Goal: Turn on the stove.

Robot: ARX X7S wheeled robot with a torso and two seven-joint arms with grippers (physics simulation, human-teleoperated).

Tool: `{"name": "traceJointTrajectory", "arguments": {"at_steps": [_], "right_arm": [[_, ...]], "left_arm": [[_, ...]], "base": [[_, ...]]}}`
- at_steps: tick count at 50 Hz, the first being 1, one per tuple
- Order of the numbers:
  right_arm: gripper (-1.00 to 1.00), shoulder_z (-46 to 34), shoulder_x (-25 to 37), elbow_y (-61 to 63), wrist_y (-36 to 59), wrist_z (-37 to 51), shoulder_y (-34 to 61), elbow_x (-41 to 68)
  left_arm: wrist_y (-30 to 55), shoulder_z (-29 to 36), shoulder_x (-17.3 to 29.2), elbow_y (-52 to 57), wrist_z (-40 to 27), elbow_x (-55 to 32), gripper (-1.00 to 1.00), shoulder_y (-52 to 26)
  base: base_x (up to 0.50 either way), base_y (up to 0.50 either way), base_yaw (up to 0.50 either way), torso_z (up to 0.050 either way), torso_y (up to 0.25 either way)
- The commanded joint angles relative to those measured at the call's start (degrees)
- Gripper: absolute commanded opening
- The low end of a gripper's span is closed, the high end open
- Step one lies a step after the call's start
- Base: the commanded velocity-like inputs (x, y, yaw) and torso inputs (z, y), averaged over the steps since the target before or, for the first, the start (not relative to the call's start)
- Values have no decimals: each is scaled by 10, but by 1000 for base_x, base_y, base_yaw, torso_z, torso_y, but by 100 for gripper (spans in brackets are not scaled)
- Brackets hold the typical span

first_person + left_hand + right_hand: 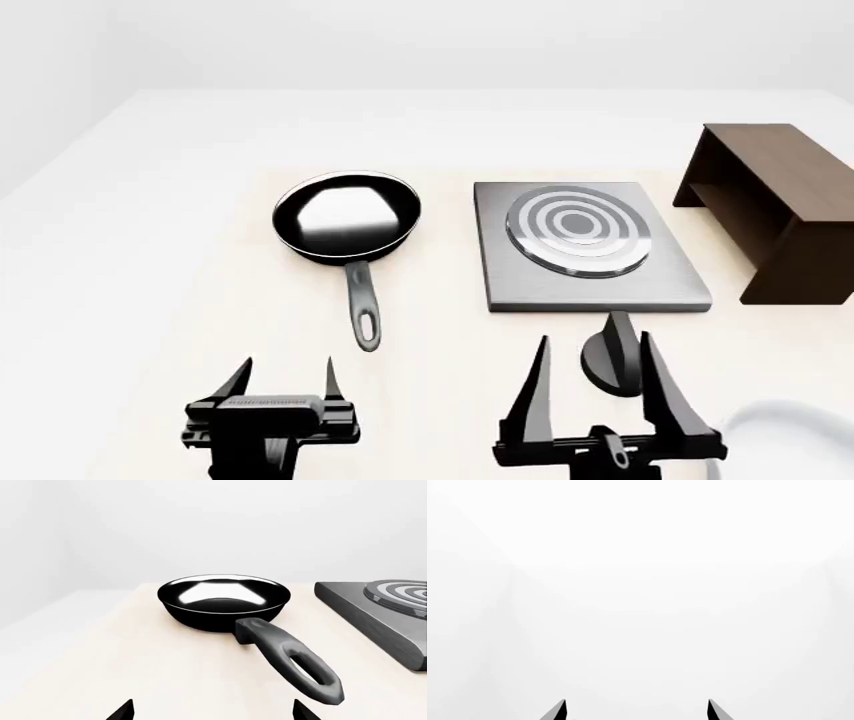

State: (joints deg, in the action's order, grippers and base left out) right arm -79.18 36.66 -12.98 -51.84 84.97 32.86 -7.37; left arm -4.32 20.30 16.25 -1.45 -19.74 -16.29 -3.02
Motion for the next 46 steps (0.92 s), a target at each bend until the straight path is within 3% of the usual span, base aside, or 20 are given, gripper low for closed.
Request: {"name": "traceJointTrajectory", "arguments": {"at_steps": [1, 16, 46], "right_arm": [[100, 15, 5, 78, 54, -31, 5, -4], [100, 25, 12, 155, 98, -62, 17, 6], [100, 51, 3, 190, 125, -72, 22, 13]], "left_arm": [[-2, 2, 1, -1, -2, 1, 100, -1], [-1, 5, 4, 0, -3, -2, 100, -1], [-4, 9, 6, -1, -6, -5, 100, -2]], "base": [[0, 0, 0, 0, 0], [0, 0, 0, 0, 0], [0, 0, 0, 0, 0]]}}
